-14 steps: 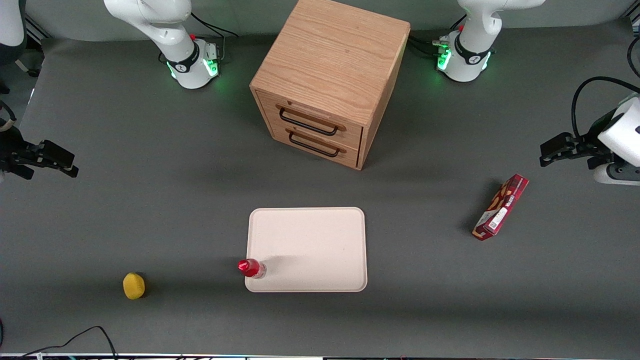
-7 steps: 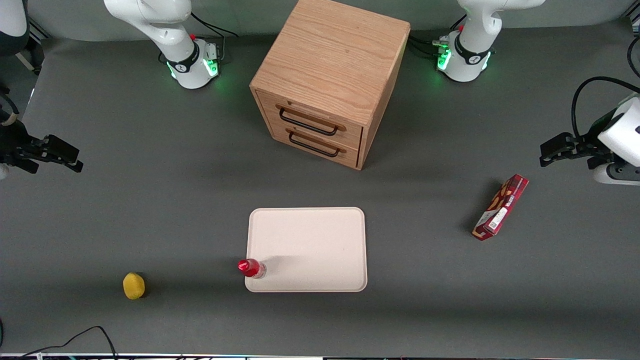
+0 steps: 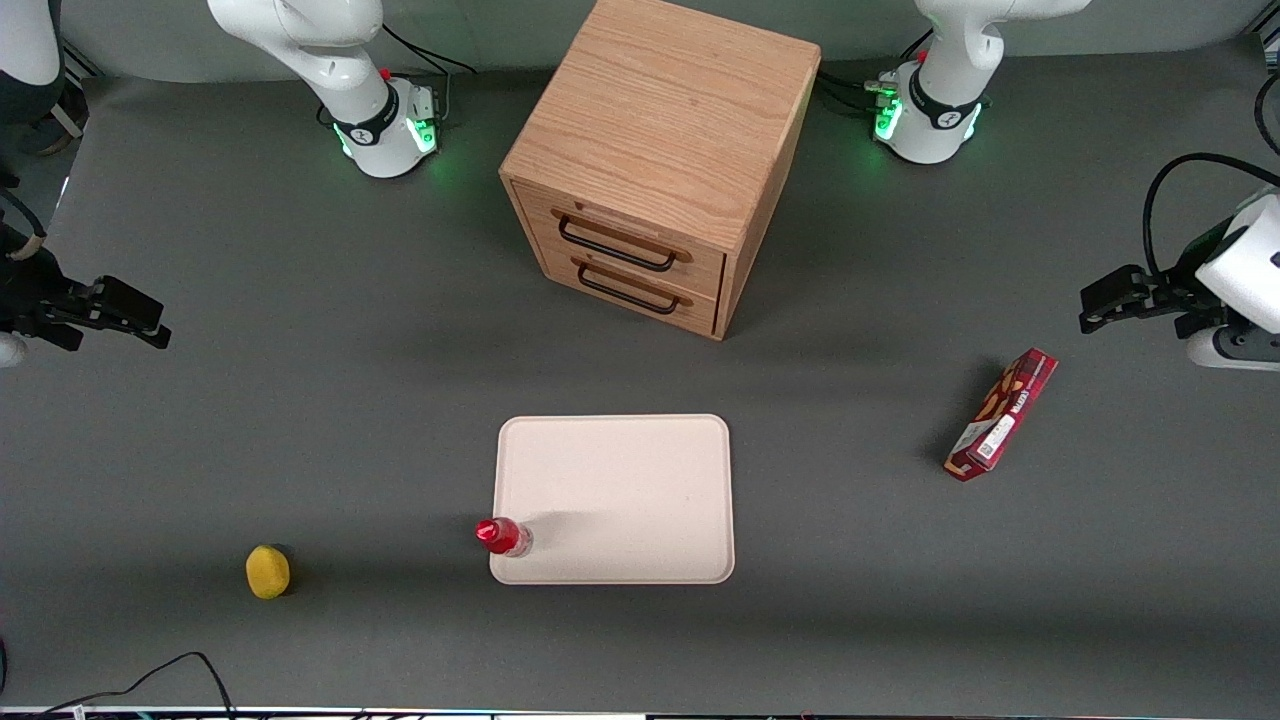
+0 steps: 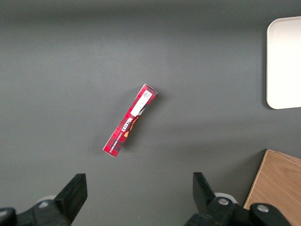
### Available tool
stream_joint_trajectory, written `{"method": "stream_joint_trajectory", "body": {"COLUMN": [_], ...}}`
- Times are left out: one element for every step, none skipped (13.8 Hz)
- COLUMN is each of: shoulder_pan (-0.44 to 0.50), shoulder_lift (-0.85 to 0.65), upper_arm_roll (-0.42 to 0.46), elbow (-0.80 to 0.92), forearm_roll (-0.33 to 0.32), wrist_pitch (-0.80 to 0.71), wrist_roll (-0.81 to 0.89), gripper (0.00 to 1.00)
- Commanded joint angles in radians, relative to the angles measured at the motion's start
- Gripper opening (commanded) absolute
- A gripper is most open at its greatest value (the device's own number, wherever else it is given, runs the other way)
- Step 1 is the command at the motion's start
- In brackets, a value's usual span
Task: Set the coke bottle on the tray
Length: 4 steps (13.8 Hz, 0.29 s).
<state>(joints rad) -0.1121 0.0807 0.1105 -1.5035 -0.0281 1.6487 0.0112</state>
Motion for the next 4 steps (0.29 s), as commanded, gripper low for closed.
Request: {"method": "stream_joint_trajectory", "body": {"shoulder_pan": [-0.003,-0.003,-0.003,-0.003], "shoulder_lift": [0.022,0.025,0.025,0.025], "upper_arm_roll": [0.006,0.006,0.006,0.006], "elbow": [0.028,0.029,0.031,0.029], "forearm_roll": [-0.006,-0.006,-0.004,-0.006], "wrist_pitch": [-0.018,-0.018,-0.018,-0.017], "wrist_roll": [0.019,0.019,0.018,0.018], "gripper": [1.00,1.00,1.00,1.00]}}
